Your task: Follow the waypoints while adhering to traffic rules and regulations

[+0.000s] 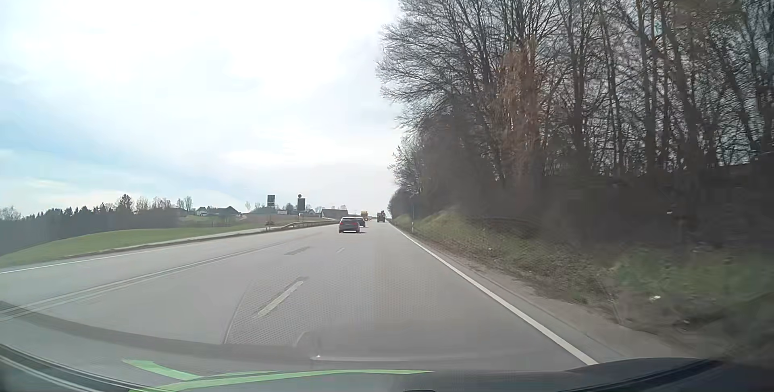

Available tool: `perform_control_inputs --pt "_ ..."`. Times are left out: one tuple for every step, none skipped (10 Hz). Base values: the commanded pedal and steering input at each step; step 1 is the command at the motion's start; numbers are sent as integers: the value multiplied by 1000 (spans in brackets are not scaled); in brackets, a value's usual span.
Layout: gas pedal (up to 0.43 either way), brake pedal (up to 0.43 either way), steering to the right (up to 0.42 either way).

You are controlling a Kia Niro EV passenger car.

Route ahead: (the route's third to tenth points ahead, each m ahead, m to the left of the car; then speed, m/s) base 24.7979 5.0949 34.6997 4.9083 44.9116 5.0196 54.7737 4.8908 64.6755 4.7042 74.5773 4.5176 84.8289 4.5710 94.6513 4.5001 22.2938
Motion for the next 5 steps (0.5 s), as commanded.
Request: perform_control_inputs --pt "378 0 -1" --pt "378 0 -1" --pt "378 0 -1" --pt "378 0 -1" --pt "378 0 -1"
